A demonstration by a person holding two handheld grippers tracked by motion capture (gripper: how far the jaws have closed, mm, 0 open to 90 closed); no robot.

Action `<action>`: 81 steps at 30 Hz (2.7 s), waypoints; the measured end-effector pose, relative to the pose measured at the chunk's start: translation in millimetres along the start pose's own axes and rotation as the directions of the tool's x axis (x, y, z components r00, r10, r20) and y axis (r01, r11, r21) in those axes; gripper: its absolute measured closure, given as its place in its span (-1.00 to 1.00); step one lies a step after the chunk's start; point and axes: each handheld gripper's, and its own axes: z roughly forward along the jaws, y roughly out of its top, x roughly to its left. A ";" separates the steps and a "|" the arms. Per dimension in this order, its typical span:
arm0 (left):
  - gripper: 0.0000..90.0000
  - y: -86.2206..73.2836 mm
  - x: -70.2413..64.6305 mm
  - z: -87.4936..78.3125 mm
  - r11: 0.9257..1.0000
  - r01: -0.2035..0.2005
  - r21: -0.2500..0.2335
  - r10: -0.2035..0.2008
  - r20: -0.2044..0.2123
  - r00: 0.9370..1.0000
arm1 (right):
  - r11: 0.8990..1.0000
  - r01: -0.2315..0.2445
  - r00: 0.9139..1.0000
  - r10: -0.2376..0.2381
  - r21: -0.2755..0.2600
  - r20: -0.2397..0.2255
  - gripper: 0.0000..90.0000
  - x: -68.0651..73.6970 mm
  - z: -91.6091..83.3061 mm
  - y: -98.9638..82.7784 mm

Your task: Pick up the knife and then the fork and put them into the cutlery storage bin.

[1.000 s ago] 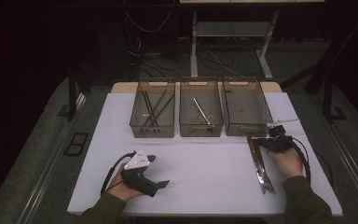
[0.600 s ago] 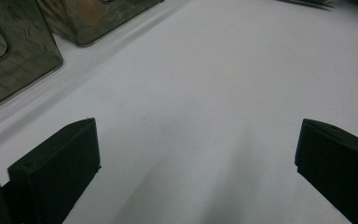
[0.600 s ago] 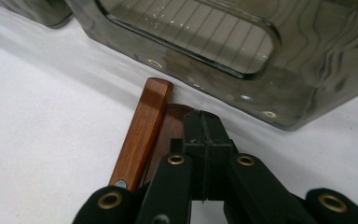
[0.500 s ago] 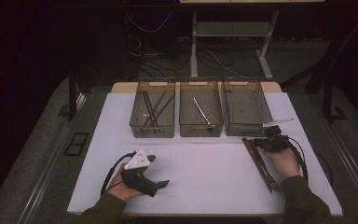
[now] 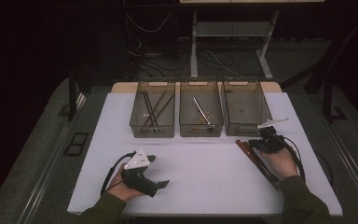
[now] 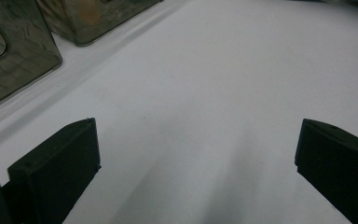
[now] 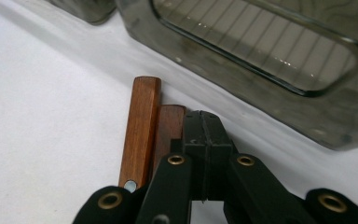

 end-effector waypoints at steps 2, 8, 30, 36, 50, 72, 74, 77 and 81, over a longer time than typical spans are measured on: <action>-1.00 0.0 -0.1 0.2 1.000 0.002 0.000 -0.002 -0.001 1.000 | 1.000 0.012 1.000 -0.012 -0.003 -0.004 1.00 1.3 0.1 0.5; -1.00 0.0 0.3 0.4 1.000 0.004 0.000 -0.004 -0.001 1.000 | 0.999 0.039 0.999 -0.039 -0.004 -0.029 1.00 6.6 1.4 2.0; -1.00 -0.2 0.5 -0.3 1.000 0.008 -0.005 -0.008 -0.001 1.000 | 0.995 0.094 0.992 -0.097 -0.046 -0.083 0.48 12.1 -36.2 10.0; -1.00 0.0 0.6 -0.8 1.000 0.007 -0.007 -0.007 -0.001 1.000 | 0.993 0.106 0.988 -0.100 0.049 -0.114 0.19 15.3 -49.5 12.4; -1.00 -0.4 0.9 -0.7 1.000 0.006 -0.011 -0.006 0.002 1.000 | 0.926 0.216 0.975 -0.192 0.310 -0.109 0.24 27.2 -49.4 16.2; -1.00 -0.3 0.7 -0.2 1.000 0.005 -0.008 -0.005 -0.001 1.000 | 0.859 0.241 0.970 -0.199 0.451 -0.140 0.60 24.2 -25.0 13.2; -1.00 -0.3 0.7 -0.2 1.000 0.004 -0.008 -0.004 0.000 1.000 | 0.855 0.240 0.971 -0.200 0.459 -0.134 0.60 24.0 -23.5 13.2; -1.00 -0.3 0.7 -0.2 1.000 0.005 -0.008 -0.005 -0.001 1.000 | 0.855 0.242 0.970 -0.199 0.458 -0.141 0.61 22.6 -22.7 13.6; -1.00 -0.3 0.5 -0.3 1.000 0.006 -0.009 -0.006 -0.001 1.000 | 0.850 0.237 0.971 -0.197 0.470 -0.132 0.62 20.9 -18.5 13.9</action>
